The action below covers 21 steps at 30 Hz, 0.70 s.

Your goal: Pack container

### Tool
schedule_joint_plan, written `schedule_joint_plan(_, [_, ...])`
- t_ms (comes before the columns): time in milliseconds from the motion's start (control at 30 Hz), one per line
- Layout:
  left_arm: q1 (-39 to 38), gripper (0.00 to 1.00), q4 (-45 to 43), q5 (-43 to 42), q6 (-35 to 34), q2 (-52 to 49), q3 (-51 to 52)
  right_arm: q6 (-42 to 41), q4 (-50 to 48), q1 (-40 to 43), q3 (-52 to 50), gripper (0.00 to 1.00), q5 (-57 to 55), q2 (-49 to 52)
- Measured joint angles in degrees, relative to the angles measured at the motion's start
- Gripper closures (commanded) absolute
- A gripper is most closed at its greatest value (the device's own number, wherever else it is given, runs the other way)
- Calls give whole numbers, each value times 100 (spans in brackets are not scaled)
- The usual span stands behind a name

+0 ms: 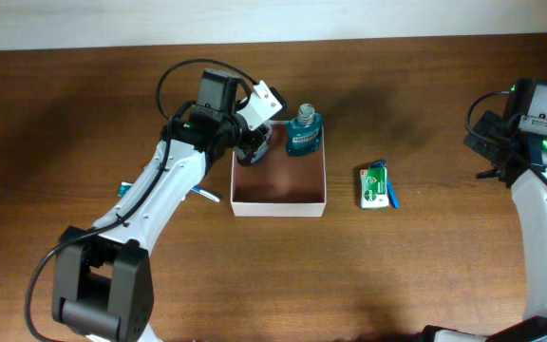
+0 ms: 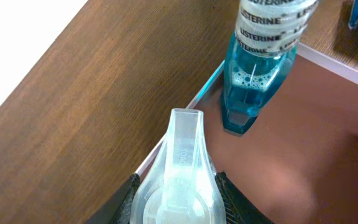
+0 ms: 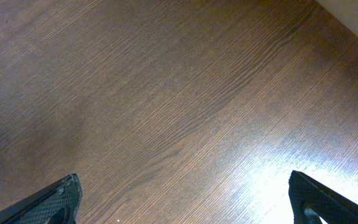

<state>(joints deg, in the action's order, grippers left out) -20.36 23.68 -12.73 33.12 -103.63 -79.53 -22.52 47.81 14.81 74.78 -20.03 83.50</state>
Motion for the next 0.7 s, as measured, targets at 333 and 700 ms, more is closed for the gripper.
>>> schedule_joint_plan(333, [0,76,-133,-55,575,0,0,0,-2,0,0,1,0,0])
schedule_joint_plan(700, [0,75,-382,-444,807,0,0,4,-2,0,0,1,-2,0])
